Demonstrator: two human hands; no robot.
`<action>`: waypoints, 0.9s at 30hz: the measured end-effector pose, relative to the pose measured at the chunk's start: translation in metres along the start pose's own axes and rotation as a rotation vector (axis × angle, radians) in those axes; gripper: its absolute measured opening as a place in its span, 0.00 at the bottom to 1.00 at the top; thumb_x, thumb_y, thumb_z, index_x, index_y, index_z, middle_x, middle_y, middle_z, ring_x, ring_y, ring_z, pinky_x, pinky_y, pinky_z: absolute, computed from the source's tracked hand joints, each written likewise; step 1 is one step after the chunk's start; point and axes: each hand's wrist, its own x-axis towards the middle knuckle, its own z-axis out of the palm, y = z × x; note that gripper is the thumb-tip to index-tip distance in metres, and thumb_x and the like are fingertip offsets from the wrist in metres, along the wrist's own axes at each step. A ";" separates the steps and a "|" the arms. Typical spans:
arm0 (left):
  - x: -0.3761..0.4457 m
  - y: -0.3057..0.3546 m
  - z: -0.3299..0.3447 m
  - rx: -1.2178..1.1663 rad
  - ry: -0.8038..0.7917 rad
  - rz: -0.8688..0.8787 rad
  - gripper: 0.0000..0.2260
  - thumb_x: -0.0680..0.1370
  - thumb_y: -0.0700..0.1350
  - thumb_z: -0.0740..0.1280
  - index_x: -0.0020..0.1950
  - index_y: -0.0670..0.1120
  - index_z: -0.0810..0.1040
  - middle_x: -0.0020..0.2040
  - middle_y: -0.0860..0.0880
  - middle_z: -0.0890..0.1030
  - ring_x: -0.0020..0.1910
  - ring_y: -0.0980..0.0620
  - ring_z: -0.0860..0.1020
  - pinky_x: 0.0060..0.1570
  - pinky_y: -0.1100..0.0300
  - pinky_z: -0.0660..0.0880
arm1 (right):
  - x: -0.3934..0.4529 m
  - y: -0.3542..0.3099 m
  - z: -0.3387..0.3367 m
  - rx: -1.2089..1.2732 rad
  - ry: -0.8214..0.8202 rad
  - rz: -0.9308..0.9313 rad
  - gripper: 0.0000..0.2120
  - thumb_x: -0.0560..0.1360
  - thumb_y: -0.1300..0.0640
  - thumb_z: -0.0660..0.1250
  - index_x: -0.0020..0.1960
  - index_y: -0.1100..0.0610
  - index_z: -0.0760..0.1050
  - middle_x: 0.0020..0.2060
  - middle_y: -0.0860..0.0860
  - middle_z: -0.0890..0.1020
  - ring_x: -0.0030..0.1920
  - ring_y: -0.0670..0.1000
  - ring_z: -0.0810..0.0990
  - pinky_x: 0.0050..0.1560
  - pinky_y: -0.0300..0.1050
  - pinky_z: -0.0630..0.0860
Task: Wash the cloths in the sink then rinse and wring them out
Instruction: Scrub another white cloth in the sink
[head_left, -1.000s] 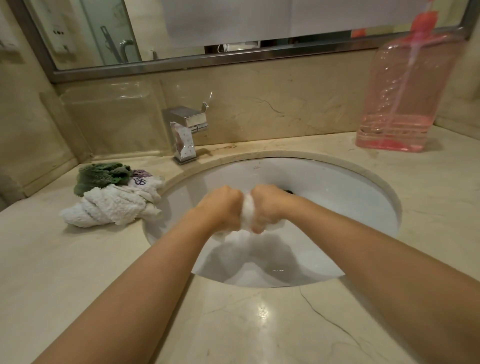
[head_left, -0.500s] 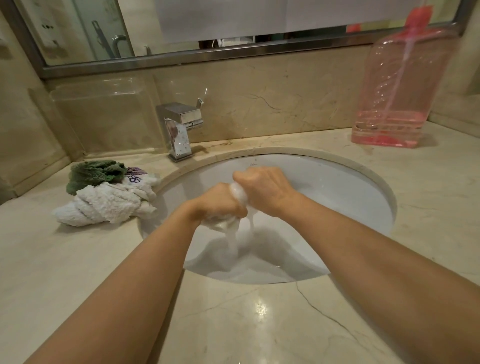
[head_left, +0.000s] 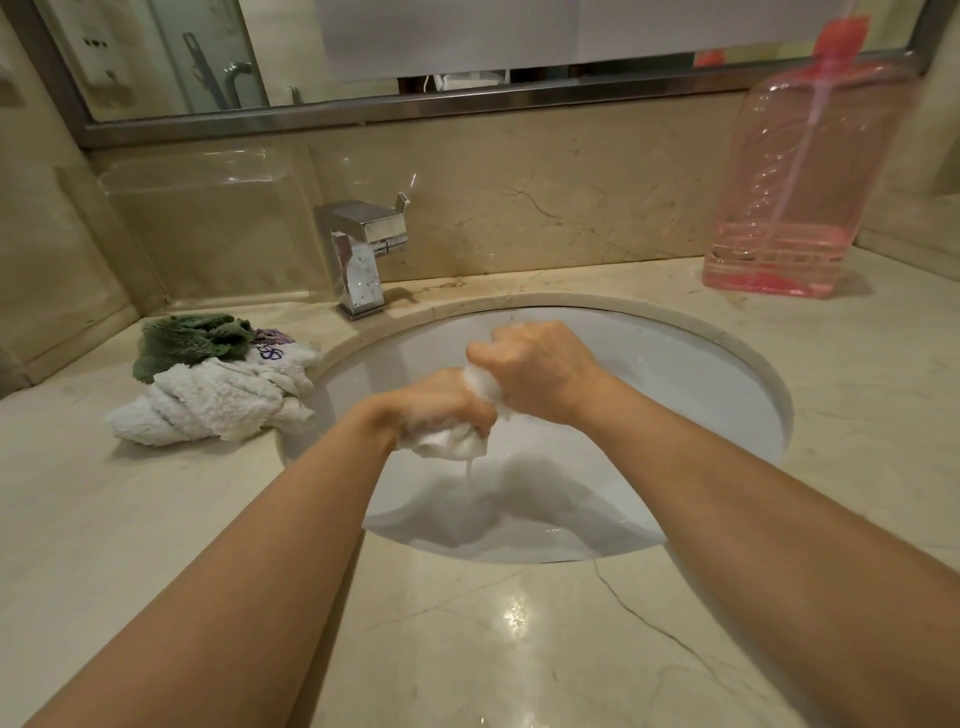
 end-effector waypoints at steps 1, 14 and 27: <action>0.000 0.000 0.000 -0.004 -0.012 -0.007 0.20 0.58 0.44 0.68 0.49 0.38 0.77 0.37 0.46 0.77 0.34 0.50 0.75 0.32 0.61 0.70 | 0.000 0.001 0.001 0.004 -0.009 -0.001 0.19 0.47 0.68 0.77 0.33 0.59 0.74 0.22 0.53 0.71 0.19 0.54 0.68 0.26 0.34 0.53; 0.011 -0.005 0.008 0.258 0.223 0.037 0.29 0.67 0.45 0.74 0.66 0.47 0.67 0.53 0.47 0.77 0.50 0.47 0.78 0.51 0.51 0.77 | -0.001 -0.004 -0.012 -0.040 -0.322 0.309 0.15 0.71 0.55 0.67 0.58 0.51 0.72 0.44 0.49 0.77 0.41 0.53 0.69 0.40 0.44 0.64; 0.000 0.003 0.004 0.567 0.551 0.466 0.37 0.72 0.44 0.69 0.78 0.52 0.56 0.78 0.49 0.53 0.76 0.48 0.54 0.65 0.51 0.68 | -0.010 0.008 -0.005 1.307 -0.745 1.211 0.09 0.72 0.57 0.71 0.49 0.55 0.73 0.31 0.50 0.74 0.28 0.46 0.73 0.26 0.36 0.70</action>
